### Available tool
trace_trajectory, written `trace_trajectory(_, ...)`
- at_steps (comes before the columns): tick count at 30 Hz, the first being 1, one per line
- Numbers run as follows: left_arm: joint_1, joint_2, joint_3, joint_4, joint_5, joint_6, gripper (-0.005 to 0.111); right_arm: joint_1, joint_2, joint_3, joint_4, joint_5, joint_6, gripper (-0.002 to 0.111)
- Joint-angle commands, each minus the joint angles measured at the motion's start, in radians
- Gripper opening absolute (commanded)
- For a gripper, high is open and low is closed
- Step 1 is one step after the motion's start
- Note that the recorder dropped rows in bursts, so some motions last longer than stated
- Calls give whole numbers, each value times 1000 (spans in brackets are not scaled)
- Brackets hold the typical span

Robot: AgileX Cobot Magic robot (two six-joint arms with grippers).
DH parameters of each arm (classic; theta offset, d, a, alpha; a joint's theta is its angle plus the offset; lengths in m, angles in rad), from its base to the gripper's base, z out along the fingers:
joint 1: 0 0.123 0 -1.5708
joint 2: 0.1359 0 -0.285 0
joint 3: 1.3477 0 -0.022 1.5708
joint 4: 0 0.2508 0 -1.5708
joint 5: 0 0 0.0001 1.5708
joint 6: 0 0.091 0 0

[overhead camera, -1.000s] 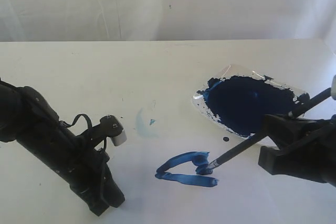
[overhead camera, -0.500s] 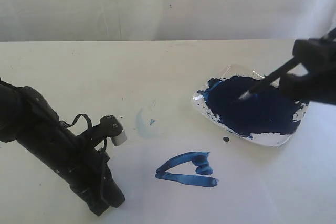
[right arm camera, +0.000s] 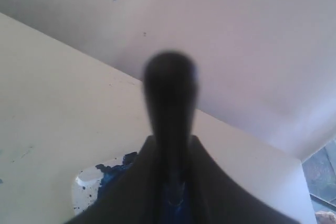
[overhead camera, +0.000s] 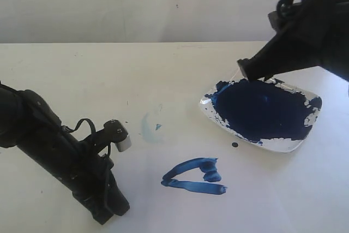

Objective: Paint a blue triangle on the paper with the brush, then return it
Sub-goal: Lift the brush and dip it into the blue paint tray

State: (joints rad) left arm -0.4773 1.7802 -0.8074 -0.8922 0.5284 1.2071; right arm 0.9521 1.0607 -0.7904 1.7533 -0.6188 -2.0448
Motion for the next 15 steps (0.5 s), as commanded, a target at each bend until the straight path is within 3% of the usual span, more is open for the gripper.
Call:
trace_trajectory(1,1,1,8,-6,22,1,0,-87,42,-26,-9,235,4,0)
trace_trajectory(9,1,1,8,-6,22,1,0,-334,75,-40,-9,632,154,0)
trace_trajectory(14,1,1,8,-6,22,1,0,-450,86,-38,-14,790,250,0)
trace_trajectory(15,1,1,8,-6,22,1,0,-477,89,-38,-104,861,340,0)
